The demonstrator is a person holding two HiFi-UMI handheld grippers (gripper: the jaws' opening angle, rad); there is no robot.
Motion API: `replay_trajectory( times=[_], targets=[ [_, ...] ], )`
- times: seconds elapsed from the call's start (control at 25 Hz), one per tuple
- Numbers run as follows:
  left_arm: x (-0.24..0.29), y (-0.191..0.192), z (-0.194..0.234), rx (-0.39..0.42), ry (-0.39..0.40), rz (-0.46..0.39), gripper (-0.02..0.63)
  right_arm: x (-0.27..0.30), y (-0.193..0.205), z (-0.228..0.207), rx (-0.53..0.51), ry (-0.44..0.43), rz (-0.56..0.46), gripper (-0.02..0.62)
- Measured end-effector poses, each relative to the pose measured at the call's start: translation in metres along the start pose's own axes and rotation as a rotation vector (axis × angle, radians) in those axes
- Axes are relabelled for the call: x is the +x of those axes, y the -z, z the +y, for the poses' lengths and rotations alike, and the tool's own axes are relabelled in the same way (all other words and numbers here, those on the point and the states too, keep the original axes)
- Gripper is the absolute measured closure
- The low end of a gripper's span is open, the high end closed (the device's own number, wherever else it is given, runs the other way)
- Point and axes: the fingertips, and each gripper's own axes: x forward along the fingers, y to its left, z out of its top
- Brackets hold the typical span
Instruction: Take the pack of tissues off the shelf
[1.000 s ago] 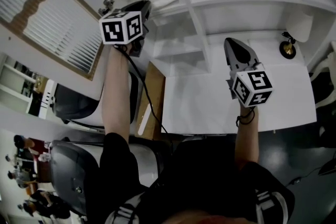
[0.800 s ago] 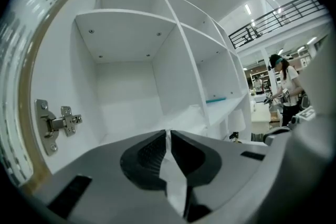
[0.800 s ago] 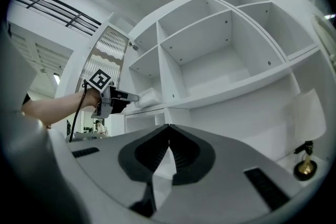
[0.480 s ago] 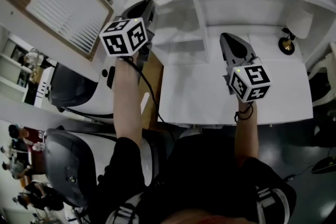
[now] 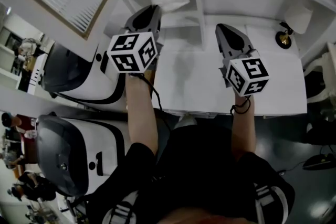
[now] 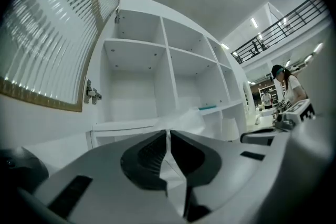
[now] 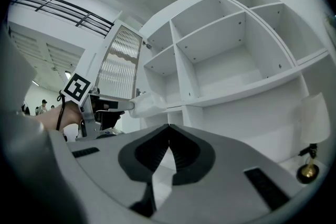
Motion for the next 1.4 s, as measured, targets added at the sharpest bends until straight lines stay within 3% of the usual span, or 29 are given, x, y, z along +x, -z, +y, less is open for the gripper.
replay_trajectory(
  times=[0.36, 0.72, 0.92, 1.08, 1.4],
  targets=[
    [-0.026, 0.038, -0.045, -0.075, 0.026, -0.003, 0.571, -0.022, -0.003, -0.010, -0.022, 0.032, 0.011, 0.575],
    [-0.026, 0.073, -0.097, -0.042, 0.106, 0.028, 0.571, -0.042, -0.002, -0.018, -0.033, 0.065, 0.018, 0.575],
    [-0.030, 0.079, -0.120, -0.036, 0.142, 0.006, 0.571, -0.048, -0.003, -0.021, -0.028, 0.090, -0.001, 0.575],
    [-0.031, 0.079, -0.132, -0.071, 0.154, -0.037, 0.571, -0.051, -0.003, -0.026, -0.095, 0.139, 0.021, 0.575],
    [-0.031, 0.078, -0.139, -0.132, 0.182, -0.052, 0.571, -0.051, 0.002, -0.024, -0.084, 0.123, 0.031, 0.575]
  ],
)
